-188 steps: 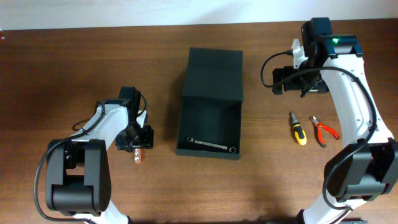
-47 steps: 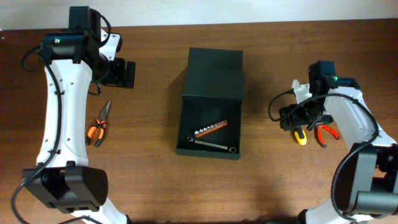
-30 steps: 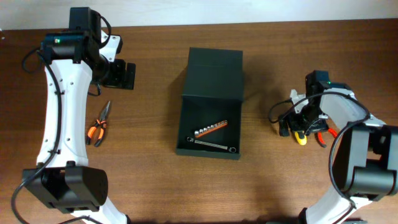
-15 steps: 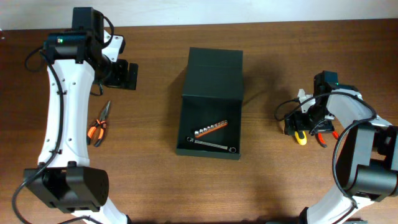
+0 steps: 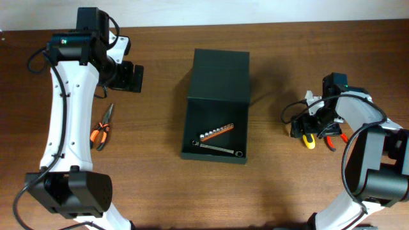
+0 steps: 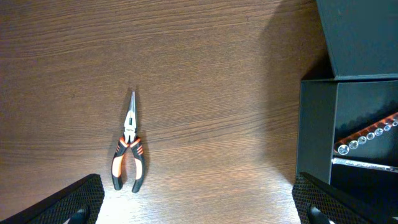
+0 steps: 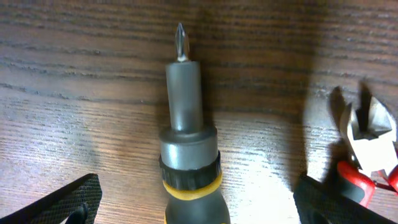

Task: Pack container
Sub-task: 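Lower right gripper onto the yellow-black screwdriver and close on it, then carry screwdriver with right gripper into the box and release, then raise right gripper and move it over the red cutters, then lower right gripper onto the red-black diagonal cutters and grasp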

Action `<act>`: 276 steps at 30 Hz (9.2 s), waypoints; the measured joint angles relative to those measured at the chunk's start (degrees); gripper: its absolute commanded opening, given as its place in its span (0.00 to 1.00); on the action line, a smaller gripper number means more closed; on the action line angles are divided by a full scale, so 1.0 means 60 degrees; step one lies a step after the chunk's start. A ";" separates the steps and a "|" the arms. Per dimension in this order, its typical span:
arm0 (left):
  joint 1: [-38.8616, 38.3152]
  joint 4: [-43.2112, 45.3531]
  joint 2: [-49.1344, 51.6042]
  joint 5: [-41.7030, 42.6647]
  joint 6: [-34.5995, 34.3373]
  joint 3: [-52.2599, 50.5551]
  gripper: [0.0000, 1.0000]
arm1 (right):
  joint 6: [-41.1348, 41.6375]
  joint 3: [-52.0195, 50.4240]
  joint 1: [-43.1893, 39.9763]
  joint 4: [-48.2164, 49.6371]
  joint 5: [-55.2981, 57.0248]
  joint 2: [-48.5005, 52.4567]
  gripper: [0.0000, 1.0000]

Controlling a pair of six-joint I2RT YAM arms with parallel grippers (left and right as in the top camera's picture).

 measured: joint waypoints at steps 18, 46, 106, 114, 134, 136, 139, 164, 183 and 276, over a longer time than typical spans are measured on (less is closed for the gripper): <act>0.0000 0.0004 0.0000 0.0000 0.0000 0.0000 0.99 | 0.0004 0.0200 0.0000 0.0175 0.0142 0.0215 0.91; 0.0000 0.0036 0.0000 0.0000 0.0000 0.0000 0.99 | -0.0095 0.0259 0.0000 0.0142 0.0226 0.0284 0.78; 0.0000 0.0222 0.0000 0.0000 0.0000 0.0000 0.99 | 0.0612 0.0280 0.0892 0.0080 0.0801 0.0353 0.19; 0.0000 0.0222 0.0000 0.0000 0.0000 0.0000 0.99 | 0.0623 0.0291 0.0918 0.0102 0.0772 0.0353 0.04; 0.0000 0.0226 0.0000 0.0000 0.0000 0.0000 0.99 | 0.0623 0.1945 0.0947 -0.1242 0.0364 0.0936 0.04; 0.0000 0.0229 0.0000 0.0000 0.0000 0.0000 0.99 | 0.0616 0.2594 0.0951 -0.1723 0.0299 0.0947 0.04; 0.0029 0.0229 0.0000 0.0004 0.0000 0.0000 0.99 | 0.0521 0.3898 0.0984 -0.2765 -0.0029 0.0954 0.04; 0.1814 0.0182 -0.1118 0.0335 0.0004 0.0000 0.99 | -0.3708 0.8801 0.7446 -0.6466 -0.0882 0.0783 0.04; 0.1814 -0.0025 -0.1118 0.0430 0.0004 0.0000 0.99 | -0.4524 0.3621 0.7868 -0.1803 -0.0933 0.0856 0.04; 0.1814 -0.0324 -0.1118 0.0586 0.0004 0.0000 0.99 | 0.0237 0.0444 -0.0641 -0.0674 0.0790 0.0455 0.36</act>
